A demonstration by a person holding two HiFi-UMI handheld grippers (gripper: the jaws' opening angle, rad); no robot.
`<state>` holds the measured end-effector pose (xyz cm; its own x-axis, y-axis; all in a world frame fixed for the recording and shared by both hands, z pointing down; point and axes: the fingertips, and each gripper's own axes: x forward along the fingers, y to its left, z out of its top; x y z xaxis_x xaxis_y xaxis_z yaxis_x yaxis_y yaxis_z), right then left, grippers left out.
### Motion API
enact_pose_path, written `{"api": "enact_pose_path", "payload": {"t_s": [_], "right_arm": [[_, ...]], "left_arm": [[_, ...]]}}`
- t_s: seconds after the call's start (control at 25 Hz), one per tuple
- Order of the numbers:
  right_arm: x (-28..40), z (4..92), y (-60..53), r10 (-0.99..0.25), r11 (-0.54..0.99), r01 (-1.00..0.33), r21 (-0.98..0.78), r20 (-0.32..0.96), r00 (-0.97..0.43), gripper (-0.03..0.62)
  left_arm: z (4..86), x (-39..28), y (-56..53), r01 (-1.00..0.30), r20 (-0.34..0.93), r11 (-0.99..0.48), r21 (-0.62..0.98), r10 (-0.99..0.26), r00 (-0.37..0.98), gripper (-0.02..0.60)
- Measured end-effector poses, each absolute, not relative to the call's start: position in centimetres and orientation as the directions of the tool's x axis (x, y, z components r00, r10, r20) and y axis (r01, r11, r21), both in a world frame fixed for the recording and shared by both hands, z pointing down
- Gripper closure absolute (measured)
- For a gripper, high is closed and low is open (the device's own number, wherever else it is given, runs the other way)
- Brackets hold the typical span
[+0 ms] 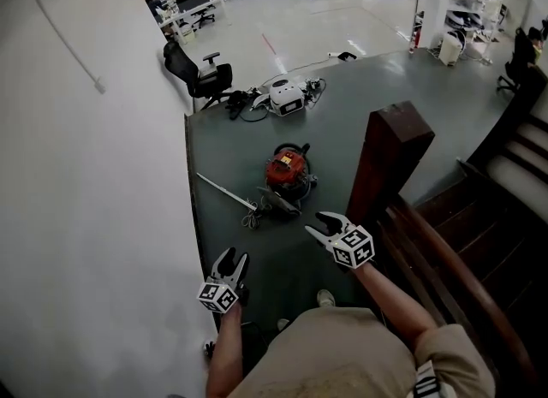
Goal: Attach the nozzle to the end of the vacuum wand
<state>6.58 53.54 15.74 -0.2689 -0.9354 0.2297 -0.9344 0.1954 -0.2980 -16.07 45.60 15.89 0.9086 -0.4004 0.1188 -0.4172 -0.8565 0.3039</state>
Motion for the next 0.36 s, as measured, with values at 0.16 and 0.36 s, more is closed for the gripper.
{"api": "enact_pose_path", "payload": {"t_s": [0.16,0.36], "right_arm": [[7.3,15.8,53.8,-0.938,0.178,-0.936,-0.304,0.236,-0.255,0.395],[8.8,16.6,55.4,-0.94,0.165,-0.937,-0.309,0.238,-0.244,0.395]], "left_arm": [[15.5,-15.3,45.6,-0.409,0.12,-0.86,0.305,-0.391,0.913,0.354],[16.2,-13.3,47.0,-0.388,0.124,-0.87,0.303,-0.368,0.922,0.354]]}}
